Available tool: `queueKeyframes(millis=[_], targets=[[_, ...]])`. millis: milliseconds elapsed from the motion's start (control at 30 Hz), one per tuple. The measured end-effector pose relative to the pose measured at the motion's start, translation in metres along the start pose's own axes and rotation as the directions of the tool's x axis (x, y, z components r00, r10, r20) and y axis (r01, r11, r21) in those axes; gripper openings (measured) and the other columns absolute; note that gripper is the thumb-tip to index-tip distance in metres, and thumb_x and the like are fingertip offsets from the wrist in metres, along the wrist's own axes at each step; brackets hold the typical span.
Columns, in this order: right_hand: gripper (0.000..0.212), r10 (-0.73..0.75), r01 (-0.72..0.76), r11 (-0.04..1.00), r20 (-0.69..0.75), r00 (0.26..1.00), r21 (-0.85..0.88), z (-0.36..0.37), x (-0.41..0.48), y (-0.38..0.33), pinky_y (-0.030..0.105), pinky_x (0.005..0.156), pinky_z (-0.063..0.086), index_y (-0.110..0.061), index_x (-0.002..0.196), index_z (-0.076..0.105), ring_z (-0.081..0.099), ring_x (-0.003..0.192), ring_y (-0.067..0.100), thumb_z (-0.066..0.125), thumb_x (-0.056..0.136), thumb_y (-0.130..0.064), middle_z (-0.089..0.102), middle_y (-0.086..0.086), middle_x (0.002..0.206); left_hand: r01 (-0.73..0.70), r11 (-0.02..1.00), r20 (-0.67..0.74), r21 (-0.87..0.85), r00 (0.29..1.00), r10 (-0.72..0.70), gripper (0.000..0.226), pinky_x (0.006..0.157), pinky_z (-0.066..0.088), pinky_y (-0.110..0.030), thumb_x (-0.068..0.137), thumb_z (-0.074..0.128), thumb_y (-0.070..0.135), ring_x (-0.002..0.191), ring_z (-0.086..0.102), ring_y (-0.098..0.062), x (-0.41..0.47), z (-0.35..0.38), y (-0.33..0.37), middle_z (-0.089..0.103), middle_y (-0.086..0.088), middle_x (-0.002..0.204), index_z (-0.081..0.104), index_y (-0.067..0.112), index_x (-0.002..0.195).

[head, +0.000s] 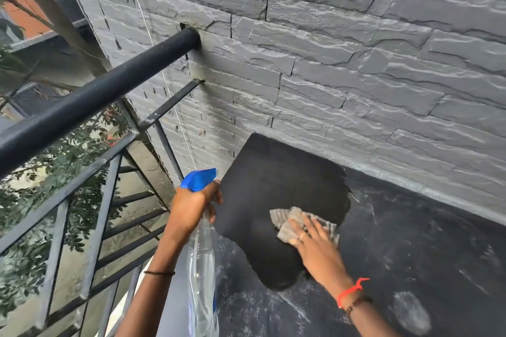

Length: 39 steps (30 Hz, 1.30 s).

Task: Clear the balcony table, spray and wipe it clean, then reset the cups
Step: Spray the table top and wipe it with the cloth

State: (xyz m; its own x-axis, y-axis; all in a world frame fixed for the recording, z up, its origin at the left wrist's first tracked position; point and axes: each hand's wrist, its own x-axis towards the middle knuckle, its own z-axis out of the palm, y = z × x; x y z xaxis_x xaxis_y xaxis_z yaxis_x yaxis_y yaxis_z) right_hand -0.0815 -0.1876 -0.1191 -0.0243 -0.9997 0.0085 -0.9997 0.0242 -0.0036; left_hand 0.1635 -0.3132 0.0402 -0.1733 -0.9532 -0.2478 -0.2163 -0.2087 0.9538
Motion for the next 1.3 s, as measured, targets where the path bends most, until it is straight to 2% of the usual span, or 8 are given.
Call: queueKeyframes(millis=[100, 267, 400, 500, 667, 800, 1000, 1300], targets=[[0.045, 0.109, -0.103, 0.988, 0.042, 0.993, -0.113, -0.009, 0.028, 0.025, 0.041, 0.108, 0.027, -0.021, 0.108, 0.071, 0.057, 0.115, 0.036, 0.042, 0.074, -0.014, 0.065, 0.006, 0.121, 0.005, 1.0, 0.001, -0.02, 1.0, -0.005, 0.021, 0.04, 0.037, -0.02, 0.093, 0.055, 0.013, 0.032, 0.043, -0.019, -0.005, -0.003, -0.007, 0.063, -0.014, 0.071, 0.054, -0.003, 0.08], [0.084, 0.186, -0.19, 0.981, 0.377, 0.907, -0.028, 0.044, 0.105, -0.01, 0.051, 0.114, 0.016, -0.028, 0.148, 0.02, 0.014, 0.144, 0.035, -0.007, 0.069, -0.026, 0.016, 0.007, 0.158, 0.003, 1.0, -0.01, -0.019, 1.0, -0.003, 0.017, 0.039, 0.037, -0.021, 0.092, 0.056, 0.01, 0.033, 0.043, -0.02, -0.016, -0.009, -0.018, 0.061, -0.014, 0.067, 0.052, 0.002, 0.077], [0.054, -0.081, 0.073, 0.997, 0.338, 0.938, 0.038, 0.011, 0.085, -0.107, 0.047, 0.119, 0.007, -0.019, 0.148, 0.024, 0.011, 0.145, 0.034, 0.02, 0.094, -0.023, 0.017, 0.012, 0.157, 0.01, 0.999, -0.031, -0.043, 0.999, -0.012, 0.017, 0.037, 0.036, -0.022, 0.082, 0.06, 0.015, 0.033, 0.043, -0.022, -0.029, -0.017, -0.024, 0.062, -0.013, 0.065, 0.053, -0.001, 0.084], [0.049, -0.134, 0.126, 0.99, 0.193, 0.972, 0.058, 0.004, 0.039, -0.12, 0.043, 0.106, 0.036, -0.024, 0.134, 0.052, 0.048, 0.128, 0.031, 0.054, 0.085, -0.033, 0.05, 0.011, 0.139, 0.02, 0.999, -0.044, -0.033, 0.999, -0.022, 0.014, 0.038, 0.036, -0.022, 0.084, 0.06, 0.013, 0.035, 0.044, -0.022, -0.04, -0.023, -0.029, 0.062, -0.014, 0.066, 0.054, 0.001, 0.084], [0.057, -0.099, 0.096, 0.995, 0.3, 0.949, 0.023, 0.012, -0.012, -0.063, 0.047, 0.117, 0.014, -0.026, 0.145, 0.034, 0.016, 0.144, 0.03, 0.014, 0.092, -0.033, 0.02, 0.005, 0.156, 0.019, 0.999, -0.056, -0.031, 0.998, -0.021, 0.01, 0.036, 0.036, -0.022, 0.091, 0.055, 0.006, 0.035, 0.043, -0.021, -0.065, -0.028, -0.039, 0.06, -0.016, 0.066, 0.054, 0.0, 0.083], [0.036, -0.082, 0.088, 0.995, 0.124, 0.989, -0.046, -0.003, 0.005, -0.031, 0.041, 0.106, 0.025, -0.014, 0.108, 0.072, 0.059, 0.113, 0.038, 0.059, 0.075, -0.016, 0.064, 0.008, 0.123, 0.048, 0.998, -0.059, -0.029, 0.997, -0.05, 0.007, 0.036, 0.037, -0.023, 0.091, 0.054, 0.005, 0.037, 0.044, -0.023, -0.09, -0.028, -0.051, 0.062, -0.013, 0.064, 0.056, -0.001, 0.089], [0.055, 0.009, 0.001, 1.0, 0.373, 0.928, -0.027, 0.033, 0.031, -0.017, 0.053, 0.115, 0.012, -0.022, 0.145, 0.032, 0.004, 0.144, 0.039, 0.014, 0.094, -0.027, 0.011, 0.008, 0.159, 0.123, 0.992, -0.078, 0.006, 0.989, -0.123, 0.002, 0.038, 0.035, -0.021, 0.09, 0.057, 0.007, 0.033, 0.043, -0.022, -0.143, -0.02, -0.074, 0.068, -0.006, 0.064, 0.058, 0.008, 0.09], [0.088, 0.084, -0.114, 0.993, 0.453, 0.888, 0.04, 0.055, 0.046, -0.01, 0.051, 0.116, 0.008, -0.029, 0.148, 0.022, -0.002, 0.145, 0.035, -0.013, 0.069, -0.046, 0.006, 0.004, 0.16, 0.199, 0.979, -0.128, 0.051, 0.973, -0.192, 0.013, 0.042, 0.036, -0.02, 0.078, 0.065, 0.032, 0.035, 0.05, -0.024, -0.21, -0.008, -0.101, 0.068, -0.02, 0.072, 0.062, 0.02, 0.073]])
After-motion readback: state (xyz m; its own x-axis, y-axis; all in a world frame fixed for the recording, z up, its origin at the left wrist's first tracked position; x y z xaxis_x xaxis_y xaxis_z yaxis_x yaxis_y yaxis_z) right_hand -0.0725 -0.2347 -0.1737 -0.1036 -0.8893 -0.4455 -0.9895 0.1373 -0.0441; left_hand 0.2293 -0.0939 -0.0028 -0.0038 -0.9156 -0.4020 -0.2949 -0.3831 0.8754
